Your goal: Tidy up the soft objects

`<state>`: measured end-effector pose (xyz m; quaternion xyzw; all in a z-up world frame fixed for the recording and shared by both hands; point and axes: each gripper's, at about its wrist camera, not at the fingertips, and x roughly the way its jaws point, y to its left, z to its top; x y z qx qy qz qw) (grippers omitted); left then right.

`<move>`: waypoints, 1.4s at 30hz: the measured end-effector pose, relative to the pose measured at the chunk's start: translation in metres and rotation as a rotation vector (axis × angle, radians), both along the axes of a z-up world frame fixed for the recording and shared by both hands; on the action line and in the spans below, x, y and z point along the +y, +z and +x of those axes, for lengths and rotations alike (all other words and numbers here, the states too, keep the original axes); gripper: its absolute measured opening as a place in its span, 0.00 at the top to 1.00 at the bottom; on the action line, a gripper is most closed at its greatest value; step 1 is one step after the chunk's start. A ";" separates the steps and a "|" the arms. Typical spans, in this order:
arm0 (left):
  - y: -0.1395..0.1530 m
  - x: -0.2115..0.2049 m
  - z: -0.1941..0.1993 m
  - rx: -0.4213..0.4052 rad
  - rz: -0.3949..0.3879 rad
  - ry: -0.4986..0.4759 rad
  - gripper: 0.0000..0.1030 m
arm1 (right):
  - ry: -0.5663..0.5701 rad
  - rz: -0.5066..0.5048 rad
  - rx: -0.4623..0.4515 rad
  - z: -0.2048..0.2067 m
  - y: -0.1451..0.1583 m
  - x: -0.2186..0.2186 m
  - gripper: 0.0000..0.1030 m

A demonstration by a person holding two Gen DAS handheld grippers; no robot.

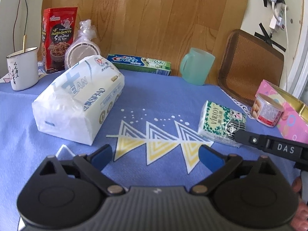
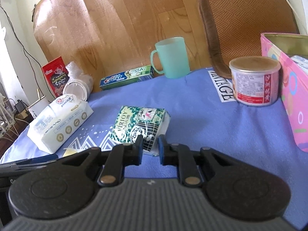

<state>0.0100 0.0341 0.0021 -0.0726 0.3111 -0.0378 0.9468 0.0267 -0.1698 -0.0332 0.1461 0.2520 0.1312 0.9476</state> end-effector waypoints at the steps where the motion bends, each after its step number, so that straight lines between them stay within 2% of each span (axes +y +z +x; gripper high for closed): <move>1: 0.000 -0.001 0.000 0.002 0.005 -0.001 0.02 | 0.000 0.002 0.000 0.000 0.000 -0.001 0.78; 4: 0.000 -0.003 0.000 0.007 0.015 -0.007 0.00 | 0.000 0.022 0.003 -0.001 -0.001 -0.005 0.75; 9: -0.001 -0.004 0.001 0.010 0.027 -0.009 0.00 | 0.000 0.054 -0.005 -0.003 -0.001 -0.009 0.61; 42: -0.001 -0.006 0.002 0.010 0.034 -0.014 0.00 | -0.002 0.062 -0.030 -0.007 0.000 -0.009 0.58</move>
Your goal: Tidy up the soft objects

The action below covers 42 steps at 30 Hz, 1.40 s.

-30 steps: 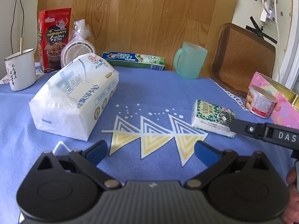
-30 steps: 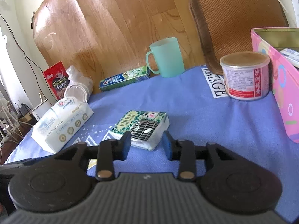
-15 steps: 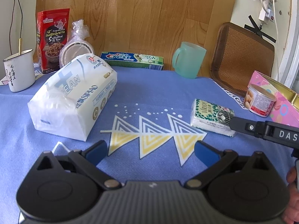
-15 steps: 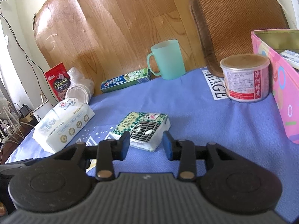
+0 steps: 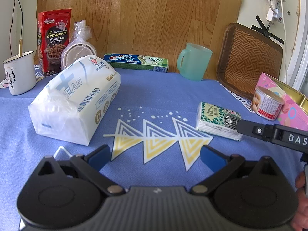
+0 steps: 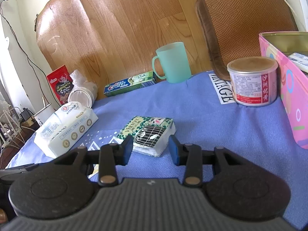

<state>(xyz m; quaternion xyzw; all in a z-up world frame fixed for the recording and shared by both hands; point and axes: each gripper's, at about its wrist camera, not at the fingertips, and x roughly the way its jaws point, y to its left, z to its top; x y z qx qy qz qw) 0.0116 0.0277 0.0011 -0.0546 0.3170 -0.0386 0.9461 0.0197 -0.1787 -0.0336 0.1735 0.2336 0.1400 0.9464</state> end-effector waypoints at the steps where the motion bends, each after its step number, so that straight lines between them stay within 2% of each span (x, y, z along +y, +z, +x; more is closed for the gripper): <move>1: 0.000 0.000 0.000 0.000 0.000 0.000 0.00 | -0.001 0.000 0.000 0.000 0.000 0.000 0.58; 18: -0.001 -0.004 0.003 0.010 0.036 -0.010 0.00 | 0.001 0.007 -0.006 0.000 0.001 -0.001 0.57; 42: -0.001 0.000 0.002 0.002 0.007 -0.015 0.00 | 0.005 0.014 -0.014 -0.001 0.000 -0.004 0.55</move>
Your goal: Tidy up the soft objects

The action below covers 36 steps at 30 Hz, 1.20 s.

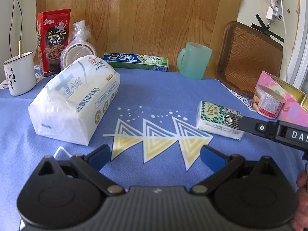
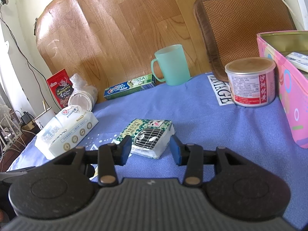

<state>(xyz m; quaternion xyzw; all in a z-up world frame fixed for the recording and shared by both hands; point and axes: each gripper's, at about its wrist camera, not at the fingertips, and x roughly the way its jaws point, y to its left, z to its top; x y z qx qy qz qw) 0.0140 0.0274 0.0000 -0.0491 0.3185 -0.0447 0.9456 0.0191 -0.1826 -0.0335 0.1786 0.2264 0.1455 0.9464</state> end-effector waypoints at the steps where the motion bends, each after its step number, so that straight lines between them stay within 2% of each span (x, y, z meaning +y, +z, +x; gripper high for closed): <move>1: 0.000 0.001 0.000 -0.001 -0.004 0.000 0.00 | 0.000 0.000 0.000 0.000 0.000 0.000 0.54; 36: -0.002 -0.011 0.004 0.019 0.087 -0.001 0.00 | -0.009 0.014 -0.008 -0.001 0.000 -0.001 0.52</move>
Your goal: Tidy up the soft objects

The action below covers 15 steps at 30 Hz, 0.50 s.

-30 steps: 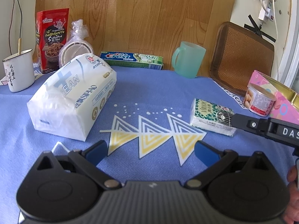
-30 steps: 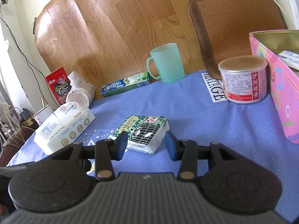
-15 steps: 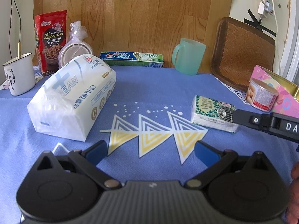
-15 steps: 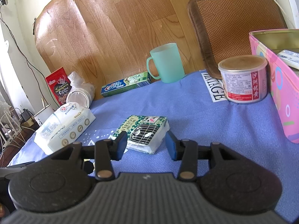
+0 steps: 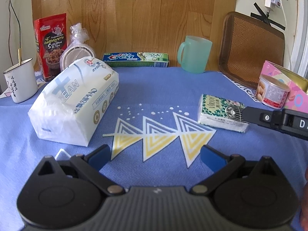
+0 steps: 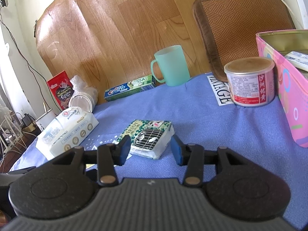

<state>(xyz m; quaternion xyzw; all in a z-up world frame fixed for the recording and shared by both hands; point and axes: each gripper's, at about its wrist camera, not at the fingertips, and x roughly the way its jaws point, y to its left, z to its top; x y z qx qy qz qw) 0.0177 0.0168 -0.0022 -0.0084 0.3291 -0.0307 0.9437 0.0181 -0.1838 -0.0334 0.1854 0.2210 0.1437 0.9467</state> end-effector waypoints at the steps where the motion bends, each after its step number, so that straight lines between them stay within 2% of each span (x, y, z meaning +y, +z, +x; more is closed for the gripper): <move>1: 0.000 0.000 0.000 0.000 0.002 0.000 0.00 | 0.000 0.001 0.000 0.000 0.000 0.000 0.52; 15: 0.000 0.000 0.001 0.000 0.002 -0.003 0.00 | -0.012 -0.013 -0.004 -0.001 -0.001 0.002 0.52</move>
